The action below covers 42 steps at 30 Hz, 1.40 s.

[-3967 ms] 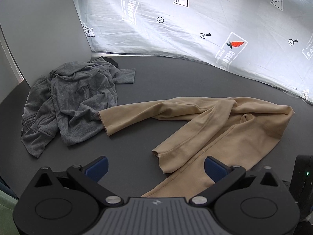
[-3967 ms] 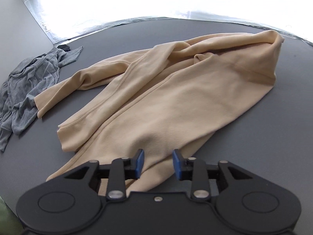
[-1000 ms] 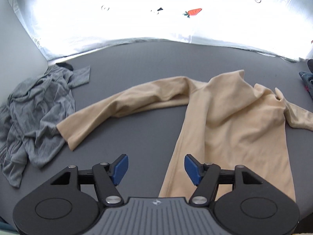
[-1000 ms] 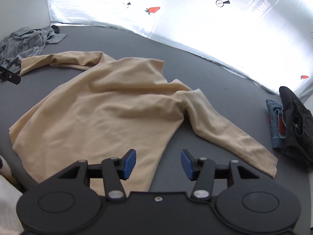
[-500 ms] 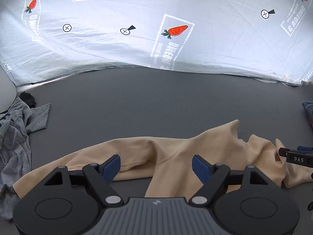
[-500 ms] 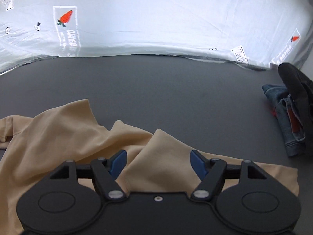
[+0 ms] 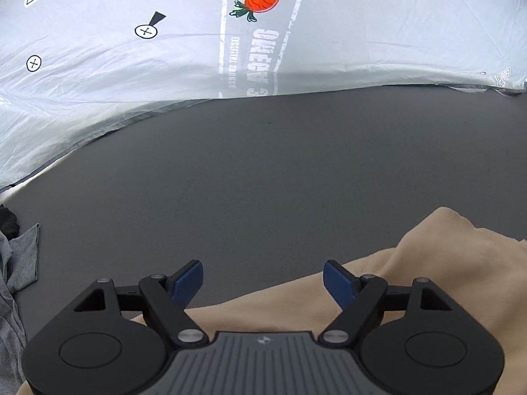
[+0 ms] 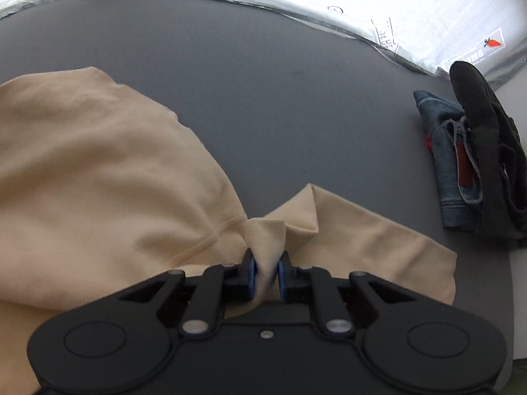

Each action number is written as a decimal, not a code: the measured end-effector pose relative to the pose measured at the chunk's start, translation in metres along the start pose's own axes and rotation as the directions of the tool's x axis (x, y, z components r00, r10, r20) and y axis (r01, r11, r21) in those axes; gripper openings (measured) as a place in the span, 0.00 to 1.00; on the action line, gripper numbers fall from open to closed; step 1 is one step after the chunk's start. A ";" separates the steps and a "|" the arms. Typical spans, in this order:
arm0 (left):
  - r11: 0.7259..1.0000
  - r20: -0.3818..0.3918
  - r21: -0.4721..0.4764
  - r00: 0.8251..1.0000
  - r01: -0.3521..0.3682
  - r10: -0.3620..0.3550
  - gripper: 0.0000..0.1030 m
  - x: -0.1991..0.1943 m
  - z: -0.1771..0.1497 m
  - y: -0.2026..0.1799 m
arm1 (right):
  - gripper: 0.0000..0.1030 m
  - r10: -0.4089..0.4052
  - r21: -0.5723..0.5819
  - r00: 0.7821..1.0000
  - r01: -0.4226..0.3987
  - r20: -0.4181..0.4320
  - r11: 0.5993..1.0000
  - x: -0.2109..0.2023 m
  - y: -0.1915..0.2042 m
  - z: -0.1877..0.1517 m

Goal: Fold clothes

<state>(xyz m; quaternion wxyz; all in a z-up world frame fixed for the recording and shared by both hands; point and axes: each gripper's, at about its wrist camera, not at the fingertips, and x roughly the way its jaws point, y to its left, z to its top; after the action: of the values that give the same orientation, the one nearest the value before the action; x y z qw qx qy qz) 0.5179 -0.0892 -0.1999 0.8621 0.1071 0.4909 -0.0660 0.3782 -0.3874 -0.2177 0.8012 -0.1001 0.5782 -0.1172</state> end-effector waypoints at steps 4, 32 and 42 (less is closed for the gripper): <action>0.998 -0.033 0.059 0.999 0.010 -0.009 0.79 0.018 -0.011 -0.009 | 0.19 -0.034 0.031 0.999 0.035 -0.030 0.999 -0.006 0.002 -0.003; 0.998 -0.064 -0.037 0.997 0.045 -0.048 0.05 -0.078 -0.133 0.011 | 0.02 0.276 -0.083 0.949 -0.266 0.155 0.960 -0.069 0.025 -0.064; 0.998 0.089 -0.032 0.995 0.051 -0.048 0.29 -0.132 -0.154 0.024 | 0.31 0.356 -0.020 0.915 -0.359 0.189 0.933 -0.086 0.011 -0.097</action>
<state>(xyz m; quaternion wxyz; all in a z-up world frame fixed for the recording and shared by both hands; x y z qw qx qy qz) 0.3280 -0.0264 -0.1593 0.8826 0.0772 0.4561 -0.0836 0.2610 -0.3531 -0.1735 0.8613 0.0026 0.5068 0.0370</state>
